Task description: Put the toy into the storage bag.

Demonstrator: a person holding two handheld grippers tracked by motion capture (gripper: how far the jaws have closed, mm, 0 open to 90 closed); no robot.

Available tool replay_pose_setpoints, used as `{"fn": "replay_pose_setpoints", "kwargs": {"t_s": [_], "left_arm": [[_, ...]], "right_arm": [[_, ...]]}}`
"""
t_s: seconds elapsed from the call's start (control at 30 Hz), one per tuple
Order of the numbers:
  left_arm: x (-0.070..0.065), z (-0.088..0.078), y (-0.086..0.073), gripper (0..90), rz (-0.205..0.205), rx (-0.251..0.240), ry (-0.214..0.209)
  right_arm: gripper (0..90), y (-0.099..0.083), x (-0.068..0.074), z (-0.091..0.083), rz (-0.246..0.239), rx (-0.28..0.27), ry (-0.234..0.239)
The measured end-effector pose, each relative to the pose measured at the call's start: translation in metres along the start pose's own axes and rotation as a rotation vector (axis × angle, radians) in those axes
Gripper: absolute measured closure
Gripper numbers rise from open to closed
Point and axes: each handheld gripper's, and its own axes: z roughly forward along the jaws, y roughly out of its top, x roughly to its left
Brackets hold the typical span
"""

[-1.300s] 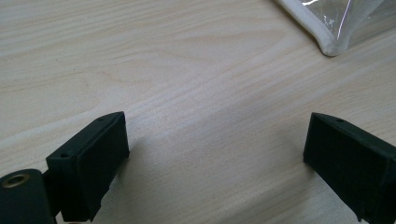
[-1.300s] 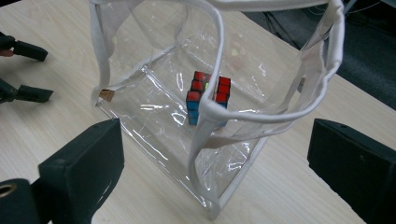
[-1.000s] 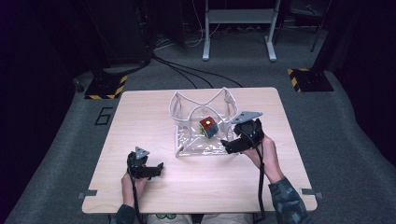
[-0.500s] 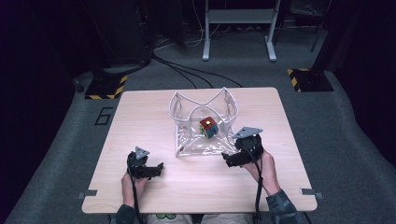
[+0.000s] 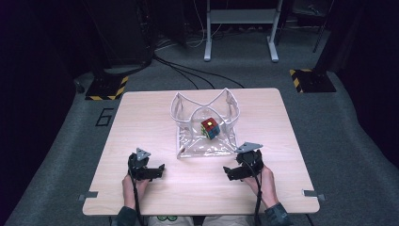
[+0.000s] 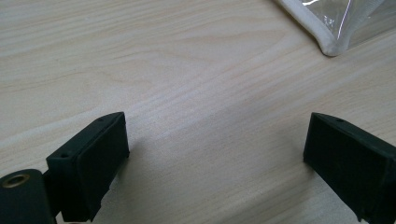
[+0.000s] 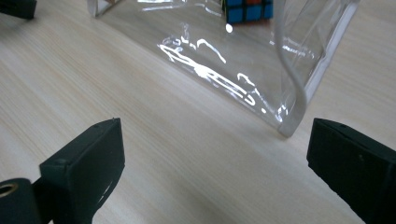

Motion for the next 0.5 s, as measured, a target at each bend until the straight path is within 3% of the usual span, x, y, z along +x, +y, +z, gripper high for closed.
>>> {"fn": "replay_pose_setpoints", "kwargs": {"t_s": [0.5], "left_arm": [[0.0, 0.0, 0.0, 6.4, 0.0, 0.0, 0.0]], "right_arm": [[3.4, -0.037, 0.007, 0.027, 0.036, 0.005, -0.042]]}}
